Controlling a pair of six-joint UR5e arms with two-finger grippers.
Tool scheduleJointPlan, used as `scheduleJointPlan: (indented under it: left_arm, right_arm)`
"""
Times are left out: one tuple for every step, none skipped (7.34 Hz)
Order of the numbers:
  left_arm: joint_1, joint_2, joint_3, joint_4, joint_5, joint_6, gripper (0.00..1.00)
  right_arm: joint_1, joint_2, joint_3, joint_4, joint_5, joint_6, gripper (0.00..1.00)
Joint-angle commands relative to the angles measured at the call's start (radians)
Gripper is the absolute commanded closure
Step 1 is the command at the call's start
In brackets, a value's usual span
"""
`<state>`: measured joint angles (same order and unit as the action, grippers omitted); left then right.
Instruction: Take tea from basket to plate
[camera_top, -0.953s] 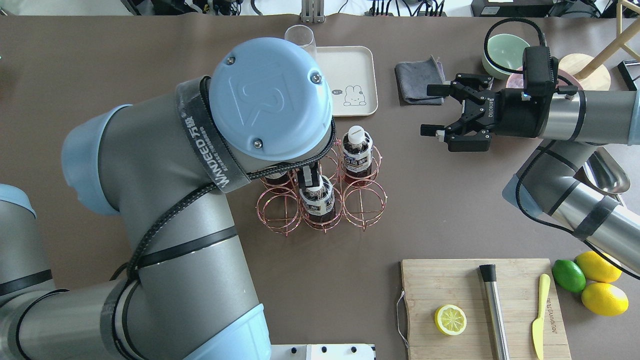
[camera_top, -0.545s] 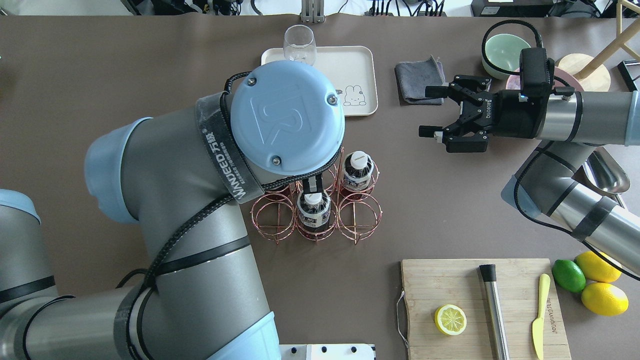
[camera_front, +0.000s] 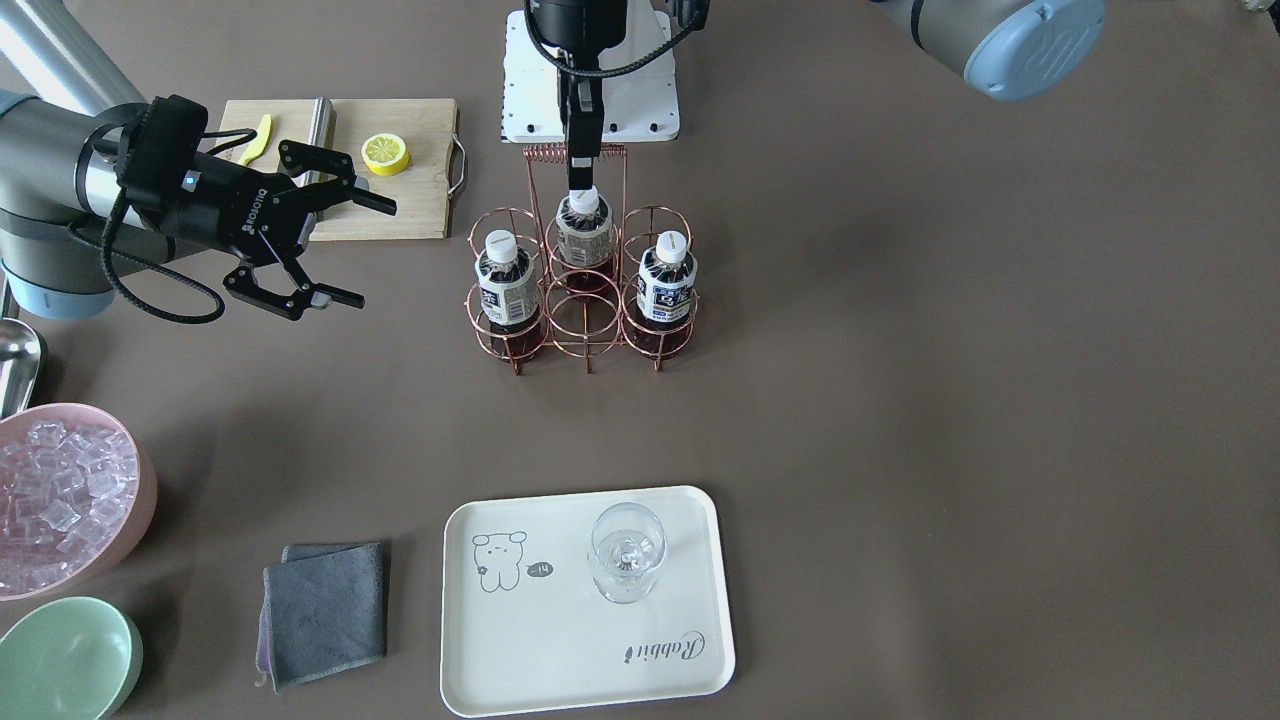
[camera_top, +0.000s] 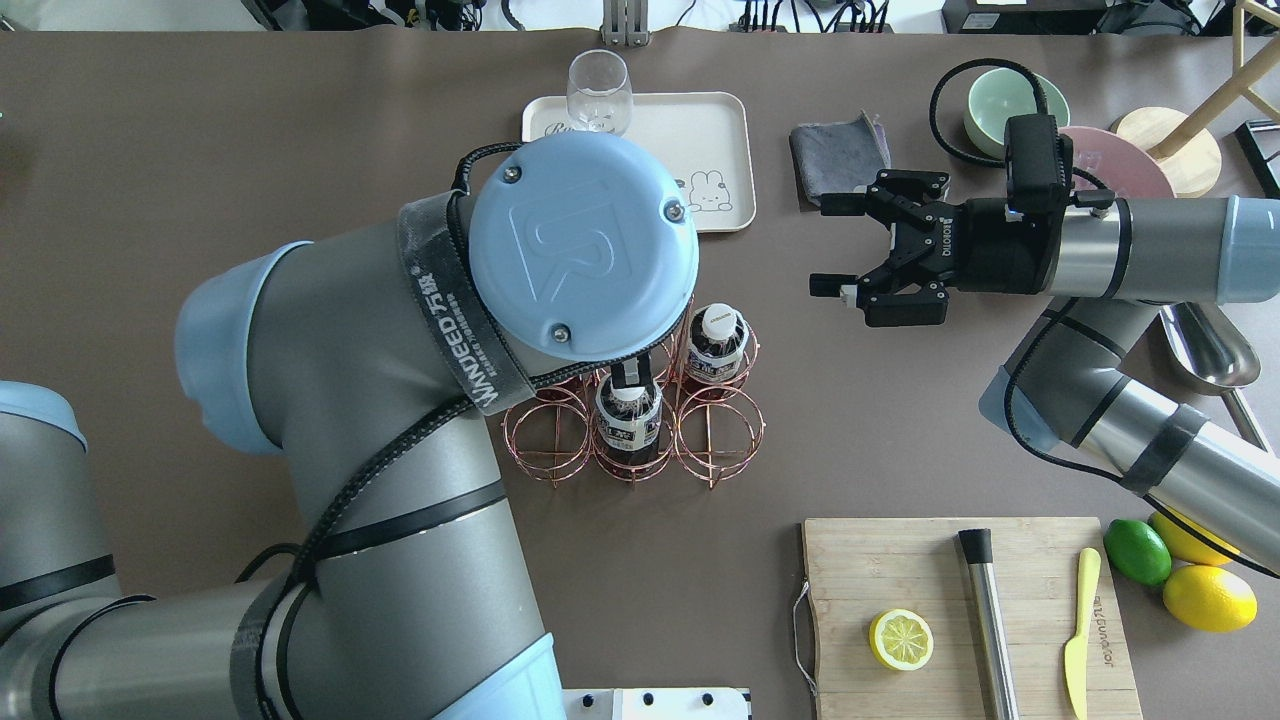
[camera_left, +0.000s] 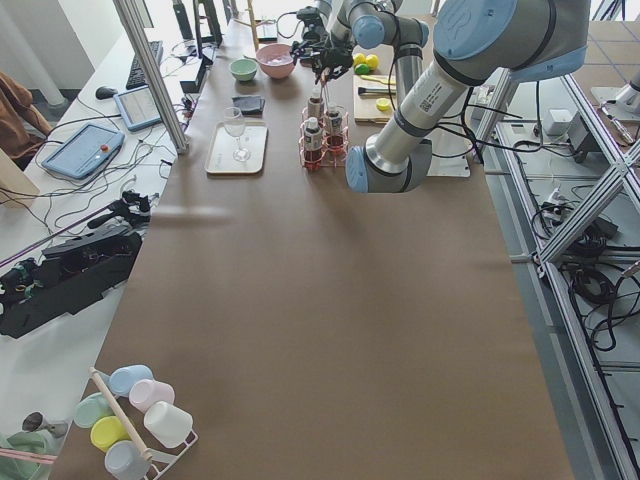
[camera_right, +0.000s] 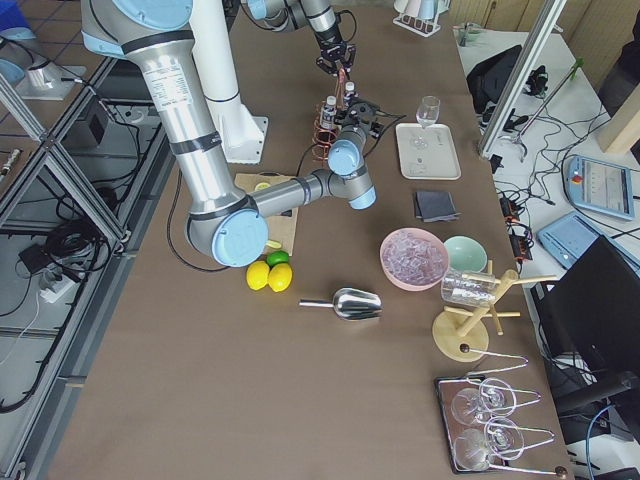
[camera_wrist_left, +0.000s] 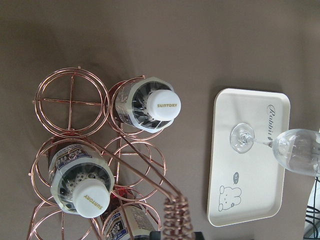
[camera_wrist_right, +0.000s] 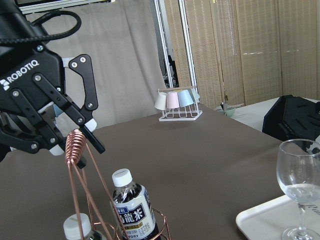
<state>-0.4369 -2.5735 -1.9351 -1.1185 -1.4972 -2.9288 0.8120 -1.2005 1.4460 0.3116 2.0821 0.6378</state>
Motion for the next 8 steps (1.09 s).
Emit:
scheduleJointPlan:
  left_arm:
    - [0.001,-0.001,-0.004,0.002,-0.003,-0.001,1.0]
    - [0.003,-0.001,-0.002,0.002,-0.003,-0.001,1.0]
    - [0.004,0.002,-0.002,0.002,-0.003,-0.001,1.0]
    - [0.003,0.003,-0.002,0.002,-0.003,-0.001,1.0]
    - [0.003,0.004,-0.002,0.002,-0.003,-0.001,1.0]
    - [0.003,0.006,-0.002,0.002,-0.001,-0.001,1.0]
    - [0.003,0.004,-0.002,0.002,-0.003,-0.001,1.0]
    - [0.003,0.004,-0.004,0.003,-0.001,-0.001,1.0]
  right_arm:
    - [-0.059,0.03,0.002,-0.032,-0.014,-0.012,0.0]
    - [-0.094,0.03,0.002,-0.04,-0.039,-0.068,0.0]
    - [-0.114,0.032,0.004,-0.075,-0.054,-0.128,0.0]
    - [-0.132,0.041,0.004,-0.104,-0.068,-0.168,0.0]
    - [-0.152,0.044,0.005,-0.124,-0.103,-0.215,0.0]
    - [-0.168,0.048,0.007,-0.15,-0.129,-0.252,0.0]
    - [-0.189,0.059,0.007,-0.161,-0.157,-0.256,0.0]
    - [-0.204,0.058,0.007,-0.161,-0.171,-0.259,0.0]
